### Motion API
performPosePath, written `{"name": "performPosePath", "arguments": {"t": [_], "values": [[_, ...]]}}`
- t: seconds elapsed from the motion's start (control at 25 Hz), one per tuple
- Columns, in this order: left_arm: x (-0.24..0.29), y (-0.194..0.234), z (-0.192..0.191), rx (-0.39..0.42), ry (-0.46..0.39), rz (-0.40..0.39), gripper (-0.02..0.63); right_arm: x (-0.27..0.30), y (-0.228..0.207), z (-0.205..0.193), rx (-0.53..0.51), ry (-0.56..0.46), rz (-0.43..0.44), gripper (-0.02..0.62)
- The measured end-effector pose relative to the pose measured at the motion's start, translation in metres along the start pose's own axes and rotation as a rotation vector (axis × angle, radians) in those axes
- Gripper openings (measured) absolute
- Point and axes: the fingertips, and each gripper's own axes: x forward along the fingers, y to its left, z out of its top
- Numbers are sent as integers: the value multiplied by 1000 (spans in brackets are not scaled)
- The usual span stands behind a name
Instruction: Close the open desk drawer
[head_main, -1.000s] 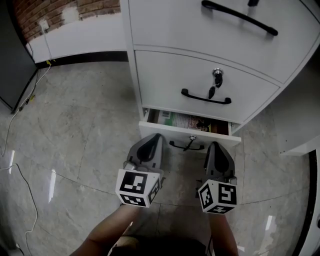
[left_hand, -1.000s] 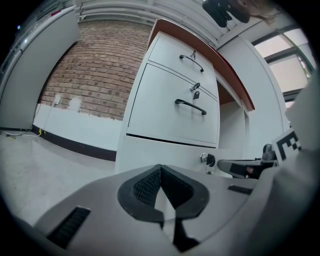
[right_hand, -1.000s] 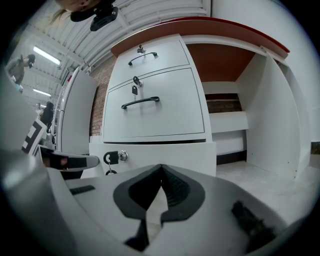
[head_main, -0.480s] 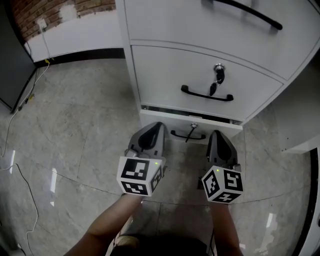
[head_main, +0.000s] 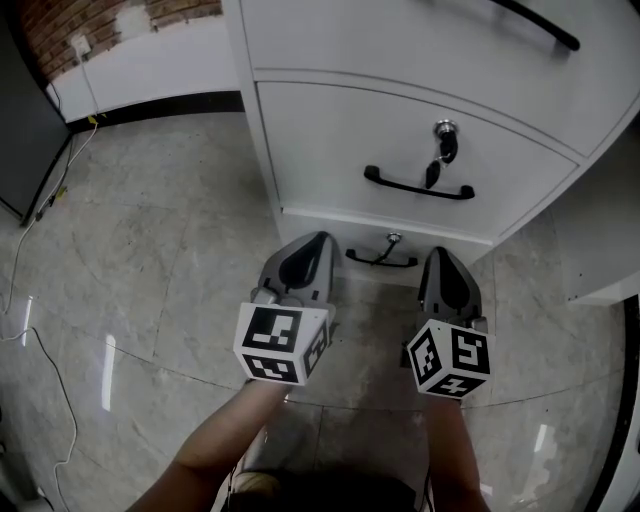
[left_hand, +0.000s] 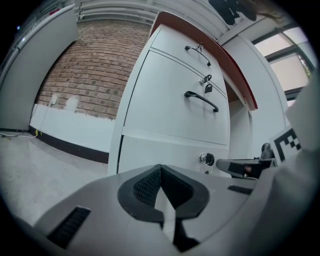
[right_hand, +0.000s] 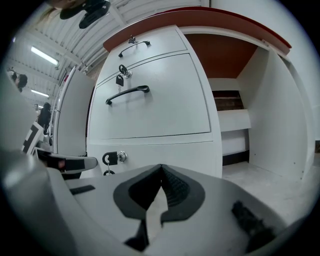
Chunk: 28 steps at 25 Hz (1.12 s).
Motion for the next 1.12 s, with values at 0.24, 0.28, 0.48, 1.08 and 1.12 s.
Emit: {"name": "performPosePath", "arguments": {"t": [0.24,0.28,0.48,1.08,1.12], "values": [[8,6,2,-25,-1,-1,9,8,0,1,28,-6,0,6],[8,5,2,-20,-3,-3,9,8,0,1,29,-10,-1,6],[8,5,2,2,-9,-11,9,8,0,0,43,-13,-8,6],[-1,-1,-13,30,26,8,9,-3,5,0,92,-19,55,6],[-3,-2,-13,31,23,7,9,-5,6,-1,83,-22,59,6]]}}
